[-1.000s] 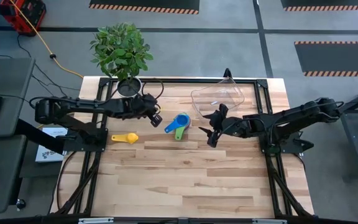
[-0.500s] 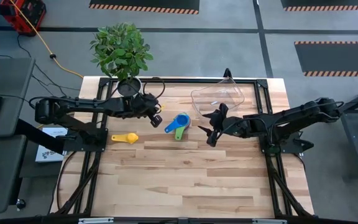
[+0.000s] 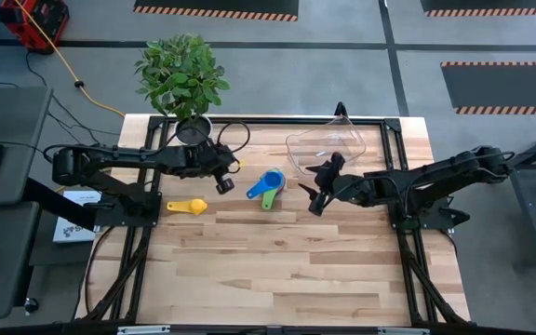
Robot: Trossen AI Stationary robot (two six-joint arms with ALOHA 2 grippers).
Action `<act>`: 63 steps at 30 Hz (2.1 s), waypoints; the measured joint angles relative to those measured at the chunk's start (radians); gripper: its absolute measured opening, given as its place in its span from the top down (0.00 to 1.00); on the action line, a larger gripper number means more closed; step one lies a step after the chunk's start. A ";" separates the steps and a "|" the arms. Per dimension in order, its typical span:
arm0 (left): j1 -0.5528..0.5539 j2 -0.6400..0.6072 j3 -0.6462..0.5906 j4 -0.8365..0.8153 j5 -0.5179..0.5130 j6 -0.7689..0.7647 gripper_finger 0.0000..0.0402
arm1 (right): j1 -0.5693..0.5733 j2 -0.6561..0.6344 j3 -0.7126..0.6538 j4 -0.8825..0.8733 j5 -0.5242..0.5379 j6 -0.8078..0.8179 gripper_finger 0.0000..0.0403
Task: Nest measuring cups in basket
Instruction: Stack the blue measuring cup on top of the green measuring cup
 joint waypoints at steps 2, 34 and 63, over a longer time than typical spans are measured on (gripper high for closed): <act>0.000 0.000 0.000 -0.003 0.002 0.006 1.00 | 0.000 0.000 0.000 0.000 0.012 0.000 0.40; -0.136 0.060 -0.001 -0.017 0.118 0.268 1.00 | -0.001 0.000 0.000 -0.007 0.028 -0.001 0.40; -0.184 0.298 0.090 0.216 -0.019 0.453 1.00 | -0.001 0.000 0.000 0.008 0.034 -0.027 0.40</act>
